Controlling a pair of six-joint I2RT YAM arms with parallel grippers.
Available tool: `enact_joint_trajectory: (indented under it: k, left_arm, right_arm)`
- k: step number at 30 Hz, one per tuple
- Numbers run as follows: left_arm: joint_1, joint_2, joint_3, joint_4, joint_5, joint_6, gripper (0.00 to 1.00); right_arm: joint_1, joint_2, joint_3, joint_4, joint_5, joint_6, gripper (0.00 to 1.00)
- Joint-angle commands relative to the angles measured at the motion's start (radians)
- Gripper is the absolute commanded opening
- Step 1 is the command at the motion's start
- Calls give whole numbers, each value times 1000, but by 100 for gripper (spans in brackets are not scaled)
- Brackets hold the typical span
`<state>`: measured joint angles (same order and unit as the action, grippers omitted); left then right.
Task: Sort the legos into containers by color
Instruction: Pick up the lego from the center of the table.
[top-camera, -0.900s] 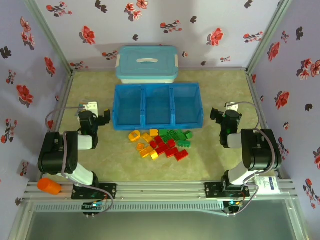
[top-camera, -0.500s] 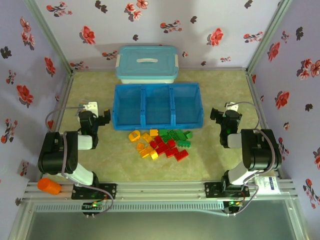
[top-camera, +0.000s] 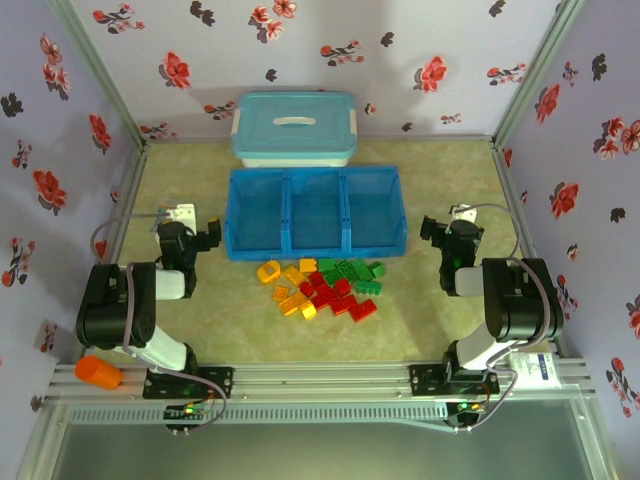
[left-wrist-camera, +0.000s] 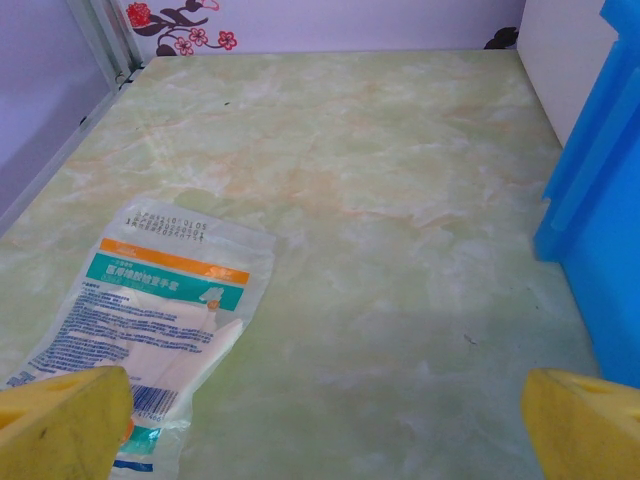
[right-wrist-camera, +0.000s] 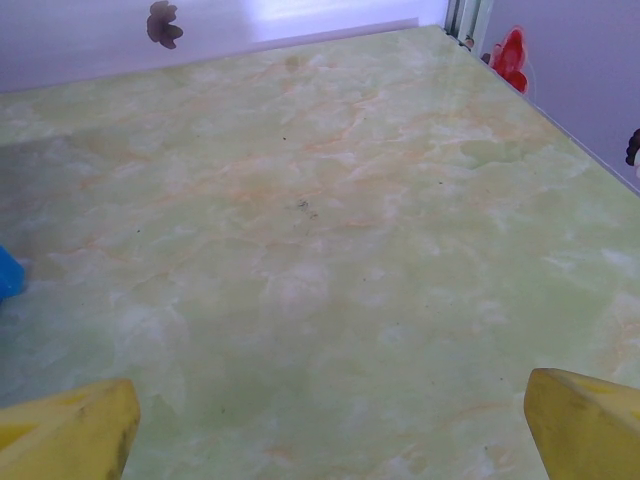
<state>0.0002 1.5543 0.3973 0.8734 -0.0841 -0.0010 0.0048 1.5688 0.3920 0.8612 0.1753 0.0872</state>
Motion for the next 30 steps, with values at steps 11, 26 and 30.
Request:
enact_joint_trajectory:
  k: [11,26,30]
  left_arm:
    - [-27,-61,12,-54,-85,2,100]
    - [-276,-525,340,-1004,-123,-364,100]
    - [-464,-514,417,-1236,-132,-403,99]
  right_arm:
    - [93,-189,59,-226,9,-96,99]
    - [303,-583,366,-1198,-45,497,99]
    - [408,-574,378,-1315,-5,523,95]
